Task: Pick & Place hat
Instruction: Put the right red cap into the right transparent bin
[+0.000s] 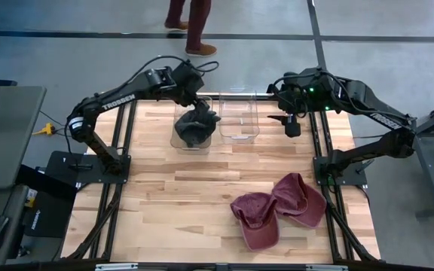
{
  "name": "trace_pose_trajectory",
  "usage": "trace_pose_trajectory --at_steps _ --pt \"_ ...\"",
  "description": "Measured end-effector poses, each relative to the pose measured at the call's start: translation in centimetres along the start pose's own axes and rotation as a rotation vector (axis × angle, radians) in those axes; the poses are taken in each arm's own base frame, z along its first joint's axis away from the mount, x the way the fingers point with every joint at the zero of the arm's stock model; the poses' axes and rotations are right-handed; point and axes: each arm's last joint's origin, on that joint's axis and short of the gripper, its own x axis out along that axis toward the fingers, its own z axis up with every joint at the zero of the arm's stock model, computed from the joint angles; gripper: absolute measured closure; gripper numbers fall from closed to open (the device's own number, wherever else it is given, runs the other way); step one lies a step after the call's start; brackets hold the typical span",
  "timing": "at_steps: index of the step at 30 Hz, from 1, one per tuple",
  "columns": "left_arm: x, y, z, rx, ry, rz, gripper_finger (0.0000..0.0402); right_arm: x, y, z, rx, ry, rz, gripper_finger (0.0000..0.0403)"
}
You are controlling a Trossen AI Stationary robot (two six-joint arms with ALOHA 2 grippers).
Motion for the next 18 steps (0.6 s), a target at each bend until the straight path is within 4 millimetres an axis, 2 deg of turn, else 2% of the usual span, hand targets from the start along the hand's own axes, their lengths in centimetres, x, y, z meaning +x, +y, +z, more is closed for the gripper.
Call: trace_pose_trajectory --at_steps 9,18 --pt "-3.0 -1.3 0.3 -0.017 -0.057 -0.017 0.0099 0.0 0.1 -0.1 0.003 0.011 0.010 0.0139" --pt "-7.3 -1.8 -1.3 -0.104 -0.072 -0.170 0.0099 0.0 0.3 -0.4 0.021 0.038 0.055 0.0139"
